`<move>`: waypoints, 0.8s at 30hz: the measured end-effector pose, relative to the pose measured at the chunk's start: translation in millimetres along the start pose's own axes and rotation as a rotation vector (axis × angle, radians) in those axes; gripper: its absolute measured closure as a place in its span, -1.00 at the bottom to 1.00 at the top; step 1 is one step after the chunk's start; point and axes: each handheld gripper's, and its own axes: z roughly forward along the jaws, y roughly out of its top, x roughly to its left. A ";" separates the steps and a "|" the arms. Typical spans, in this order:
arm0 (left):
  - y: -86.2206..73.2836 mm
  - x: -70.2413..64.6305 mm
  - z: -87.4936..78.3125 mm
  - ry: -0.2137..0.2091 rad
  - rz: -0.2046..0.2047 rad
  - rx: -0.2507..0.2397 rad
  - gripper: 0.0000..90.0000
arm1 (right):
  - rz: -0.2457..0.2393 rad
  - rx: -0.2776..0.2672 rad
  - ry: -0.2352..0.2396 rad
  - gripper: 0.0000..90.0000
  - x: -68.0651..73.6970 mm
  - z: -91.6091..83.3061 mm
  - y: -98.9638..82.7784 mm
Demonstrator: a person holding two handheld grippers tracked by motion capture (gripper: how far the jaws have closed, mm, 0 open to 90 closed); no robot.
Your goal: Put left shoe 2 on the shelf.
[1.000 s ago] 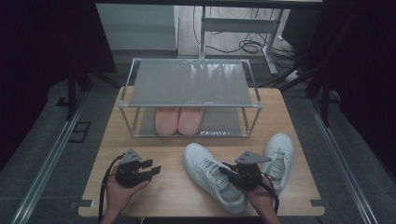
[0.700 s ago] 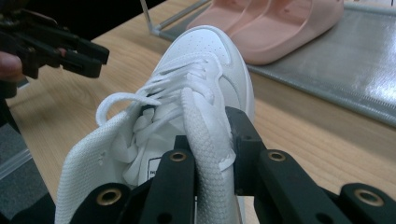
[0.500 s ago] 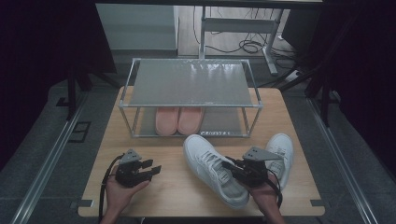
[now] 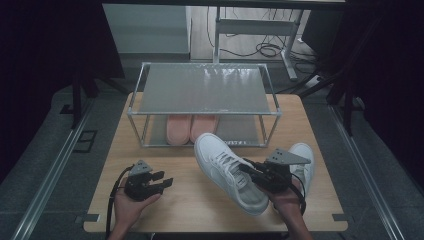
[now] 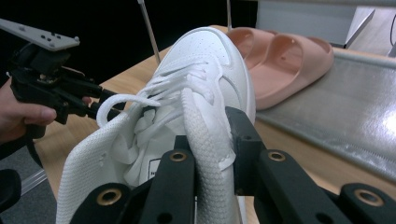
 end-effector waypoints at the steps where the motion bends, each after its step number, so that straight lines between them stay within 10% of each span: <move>1: 0.0 -0.1 0.1 0.001 0.000 0.001 0.18 | -0.002 0.000 -0.001 0.81 0.2 -0.3 1.5; 24: -0.2 -1.8 2.9 -0.008 0.004 0.011 0.18 | -0.018 -0.090 0.034 0.81 -0.7 -7.3 61.2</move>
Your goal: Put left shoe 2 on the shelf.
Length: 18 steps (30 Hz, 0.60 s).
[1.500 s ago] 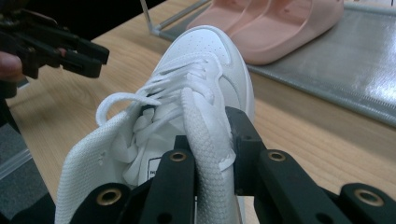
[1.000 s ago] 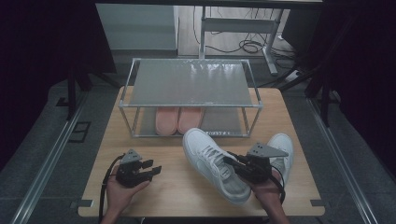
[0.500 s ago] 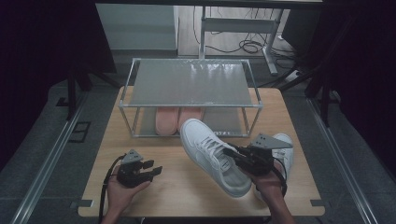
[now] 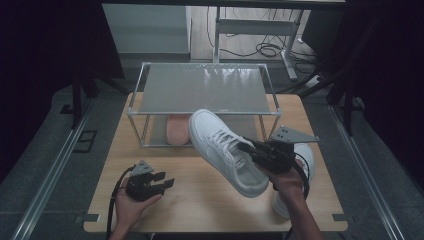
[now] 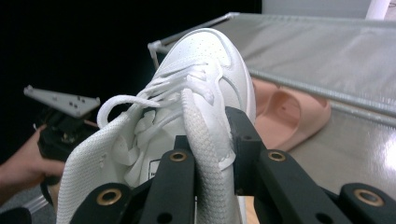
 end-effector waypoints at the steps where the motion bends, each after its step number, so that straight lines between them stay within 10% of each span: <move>1: 0.0 -0.3 0.2 0.001 0.002 0.001 0.17 | 0.001 -0.007 0.001 0.81 -0.2 1.1 3.5; 18: -0.4 -1.0 1.5 -0.004 0.000 0.000 0.18 | 0.032 -0.033 -0.049 0.81 -22.5 37.7 59.3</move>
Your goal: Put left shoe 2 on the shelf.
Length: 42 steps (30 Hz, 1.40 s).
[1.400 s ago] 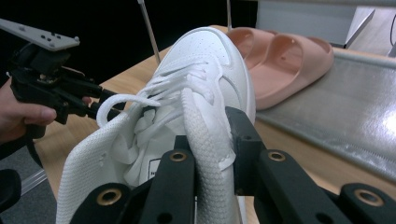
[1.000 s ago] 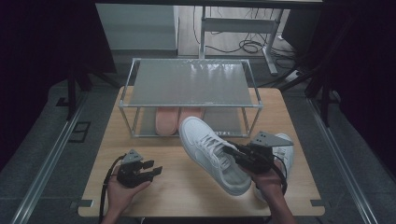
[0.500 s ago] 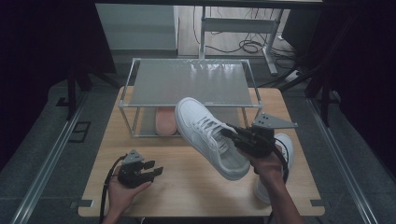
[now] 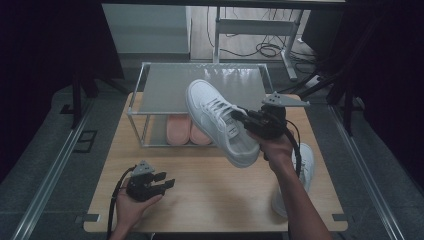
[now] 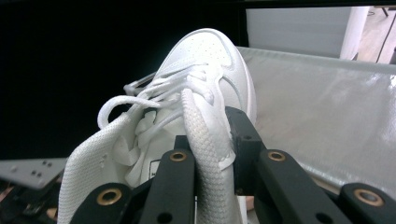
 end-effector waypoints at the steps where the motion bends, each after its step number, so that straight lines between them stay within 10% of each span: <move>1: 0.0 -0.2 0.2 -0.002 -0.001 0.000 0.18 | 0.001 0.001 -0.005 0.81 -1.0 2.3 2.6; 42: -1.0 1.0 1.2 -0.006 0.000 0.002 0.17 | 0.116 0.063 -0.175 0.81 -36.9 92.2 65.9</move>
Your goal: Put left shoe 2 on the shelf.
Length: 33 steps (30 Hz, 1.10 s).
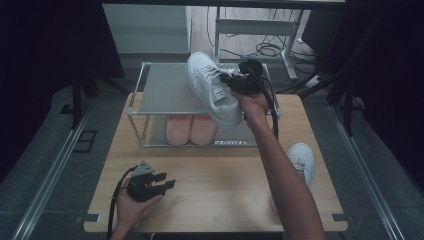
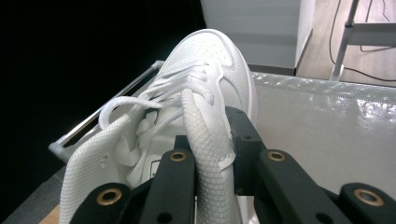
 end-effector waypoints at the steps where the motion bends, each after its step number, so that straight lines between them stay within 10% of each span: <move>1: 0.0 0.2 -0.5 -0.001 -0.001 -0.001 0.17 | 0.006 0.001 -0.004 0.81 0.1 4.1 1.7; 33: -1.6 6.9 -3.3 -0.001 -0.008 -0.007 0.17 | 0.167 0.068 -0.137 0.79 -13.2 110.2 31.4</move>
